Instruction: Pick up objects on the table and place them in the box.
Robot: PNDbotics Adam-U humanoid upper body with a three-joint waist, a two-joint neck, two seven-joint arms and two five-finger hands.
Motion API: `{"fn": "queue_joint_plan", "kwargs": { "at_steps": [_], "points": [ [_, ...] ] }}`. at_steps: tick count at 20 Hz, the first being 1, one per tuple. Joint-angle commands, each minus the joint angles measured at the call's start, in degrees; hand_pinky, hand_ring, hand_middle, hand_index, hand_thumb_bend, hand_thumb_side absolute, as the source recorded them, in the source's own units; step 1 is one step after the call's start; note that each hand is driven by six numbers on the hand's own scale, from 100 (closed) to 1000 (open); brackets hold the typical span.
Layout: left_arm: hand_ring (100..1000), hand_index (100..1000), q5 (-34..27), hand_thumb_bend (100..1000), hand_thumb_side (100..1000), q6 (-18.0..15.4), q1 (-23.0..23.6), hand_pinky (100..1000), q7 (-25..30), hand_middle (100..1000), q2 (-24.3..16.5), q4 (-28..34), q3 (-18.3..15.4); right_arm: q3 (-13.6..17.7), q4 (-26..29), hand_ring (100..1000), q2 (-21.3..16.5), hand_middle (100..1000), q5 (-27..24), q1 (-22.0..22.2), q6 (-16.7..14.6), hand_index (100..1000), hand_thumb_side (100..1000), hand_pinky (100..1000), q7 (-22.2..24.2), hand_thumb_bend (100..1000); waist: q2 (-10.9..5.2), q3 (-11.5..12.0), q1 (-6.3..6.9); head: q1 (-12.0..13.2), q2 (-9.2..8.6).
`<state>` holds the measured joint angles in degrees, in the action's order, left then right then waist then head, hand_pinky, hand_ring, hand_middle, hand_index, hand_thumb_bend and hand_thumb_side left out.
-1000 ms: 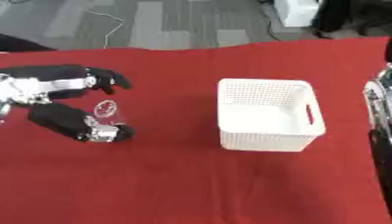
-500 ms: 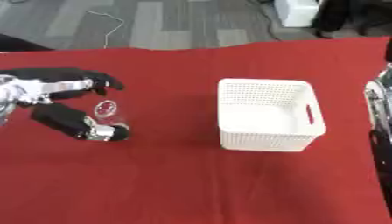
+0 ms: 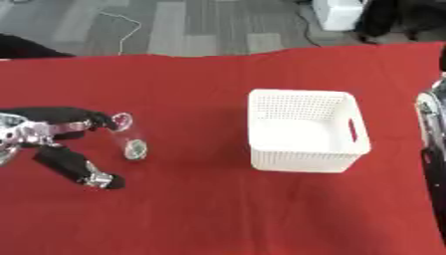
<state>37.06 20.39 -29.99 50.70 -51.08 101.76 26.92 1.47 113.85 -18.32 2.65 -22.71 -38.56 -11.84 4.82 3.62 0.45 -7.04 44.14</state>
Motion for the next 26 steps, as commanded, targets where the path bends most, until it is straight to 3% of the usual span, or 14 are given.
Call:
{"fn": "queue_joint_plan", "kwargs": {
  "at_steps": [1, 3, 11, 17, 21, 26],
  "points": [
    [956, 995, 1.12, 568, 640, 0.41, -0.27, 961, 1.27, 1000, -1.22, -0.31, -0.73, 0.12, 0.75, 333, -1.03, 326, -0.21, -0.70, 0.04, 519, 993, 325, 0.24, 100, -0.58, 0.02, 0.02, 0.41, -0.03],
    [936, 1000, 0.63, 537, 659, -0.67, -0.28, 904, 1.27, 1000, -0.93, 0.88, -1.51, 0.18, 0.75, 333, -1.03, 326, -0.21, -0.66, 0.03, 519, 992, 325, 0.24, 100, -0.57, 0.06, -0.04, 0.31, -0.03],
    [926, 997, -6.07, 511, 663, 0.71, -0.84, 904, 1.27, 995, -1.36, 7.30, -3.83, 0.26, 0.75, 334, -1.02, 327, -0.15, -0.62, 0.03, 520, 991, 326, 0.18, 100, -0.67, 0.11, 0.02, 0.38, -0.03],
    [968, 980, 1.46, 577, 619, -2.26, -1.80, 1000, 1.27, 990, -1.52, 7.34, -4.13, 0.23, 0.75, 334, -0.95, 327, -0.15, -0.69, 0.00, 519, 991, 326, 0.12, 100, -0.71, -0.01, 0.07, 0.67, -0.03],
    [1000, 969, 7.12, 592, 627, -6.10, -2.61, 1000, 1.24, 980, -0.44, 5.50, -3.80, 0.20, 0.75, 334, -0.90, 327, -0.17, -0.71, -0.01, 519, 990, 326, 0.19, 100, -0.60, -0.11, -0.02, 0.84, -0.03],
    [1000, 963, 9.27, 608, 639, -9.97, -3.55, 1000, -1.27, 973, 1.28, 2.85, -3.17, 0.15, 0.75, 334, -0.71, 327, -0.27, -0.91, -0.06, 519, 989, 326, 0.25, 100, -0.50, -0.37, -0.11, 1.10, -0.03]
  ]
}}
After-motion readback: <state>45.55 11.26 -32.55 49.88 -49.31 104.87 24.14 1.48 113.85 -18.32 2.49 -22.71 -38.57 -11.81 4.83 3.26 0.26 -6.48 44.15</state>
